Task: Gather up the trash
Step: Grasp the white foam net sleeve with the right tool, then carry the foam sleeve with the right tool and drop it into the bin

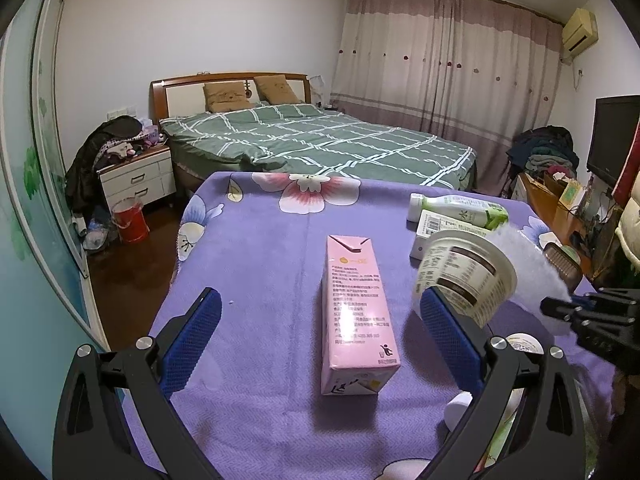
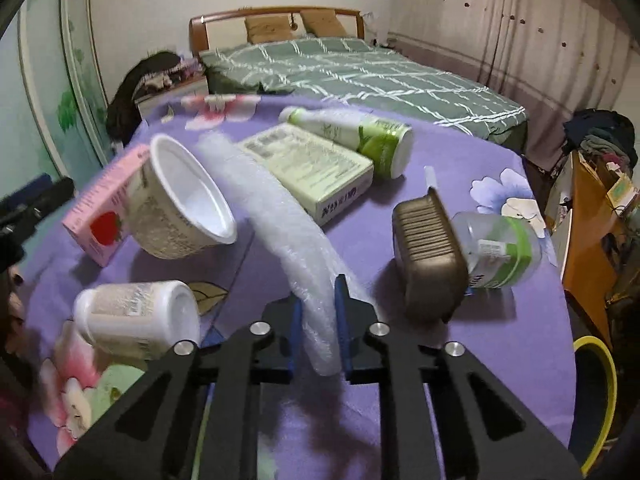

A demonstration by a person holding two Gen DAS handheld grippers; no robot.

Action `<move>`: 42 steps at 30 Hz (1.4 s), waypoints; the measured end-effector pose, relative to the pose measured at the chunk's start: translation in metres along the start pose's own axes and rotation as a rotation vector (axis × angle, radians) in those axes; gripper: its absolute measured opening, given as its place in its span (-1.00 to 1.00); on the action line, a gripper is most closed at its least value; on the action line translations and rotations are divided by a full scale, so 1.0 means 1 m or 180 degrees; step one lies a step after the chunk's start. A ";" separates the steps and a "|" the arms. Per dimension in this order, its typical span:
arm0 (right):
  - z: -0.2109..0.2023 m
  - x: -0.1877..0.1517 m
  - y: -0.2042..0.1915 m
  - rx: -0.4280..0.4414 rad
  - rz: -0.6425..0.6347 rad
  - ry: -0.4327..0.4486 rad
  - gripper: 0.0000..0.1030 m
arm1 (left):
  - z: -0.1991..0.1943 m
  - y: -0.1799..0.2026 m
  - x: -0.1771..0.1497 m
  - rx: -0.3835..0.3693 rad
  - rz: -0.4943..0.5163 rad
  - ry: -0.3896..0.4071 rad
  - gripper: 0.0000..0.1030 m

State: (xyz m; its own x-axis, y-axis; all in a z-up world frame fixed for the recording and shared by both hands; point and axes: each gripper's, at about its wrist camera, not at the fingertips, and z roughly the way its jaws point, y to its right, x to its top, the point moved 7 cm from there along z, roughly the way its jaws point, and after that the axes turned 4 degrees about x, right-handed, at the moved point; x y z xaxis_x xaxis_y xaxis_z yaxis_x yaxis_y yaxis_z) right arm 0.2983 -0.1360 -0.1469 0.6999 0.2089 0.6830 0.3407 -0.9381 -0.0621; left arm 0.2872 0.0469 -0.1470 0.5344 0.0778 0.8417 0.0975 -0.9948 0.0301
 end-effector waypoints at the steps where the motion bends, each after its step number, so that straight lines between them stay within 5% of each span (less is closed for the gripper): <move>1: -0.004 0.001 0.000 0.0028 0.0030 0.0032 -0.75 | 0.000 0.000 0.000 -0.0001 0.0004 0.0001 0.90; 14: -0.082 -0.011 0.042 0.0192 0.0626 0.0484 -0.75 | -0.007 0.015 0.000 -0.0056 0.0132 0.0027 0.90; 25: -0.144 -0.100 0.198 -0.0709 0.1644 0.0603 -0.75 | -0.030 0.067 -0.017 -0.0407 0.0395 -0.0100 0.90; 34: -0.142 -0.175 0.289 -0.1248 0.2251 0.0348 -0.74 | -0.049 0.107 -0.032 -0.0540 0.0472 -0.0284 0.90; 37: -0.135 -0.187 0.302 -0.1294 0.2322 0.0278 -0.67 | -0.049 0.117 -0.035 -0.0529 0.0485 -0.0357 0.90; 40: -0.134 -0.192 0.307 -0.1291 0.2399 0.0314 -0.19 | -0.047 0.121 -0.037 -0.0512 0.0498 -0.0404 0.90; 42: -0.137 -0.192 0.308 -0.1289 0.2398 0.0352 -0.16 | -0.047 0.124 -0.038 -0.0491 0.0505 -0.0424 0.90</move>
State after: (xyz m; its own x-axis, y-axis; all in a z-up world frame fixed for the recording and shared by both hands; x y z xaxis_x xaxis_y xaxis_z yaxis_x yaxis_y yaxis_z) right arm 0.1827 -0.5025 -0.1981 0.5771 -0.5171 0.6321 -0.4547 -0.8464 -0.2773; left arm 0.2398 -0.0824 -0.1497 0.6396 -0.0822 0.7643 -0.1201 -0.9927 -0.0063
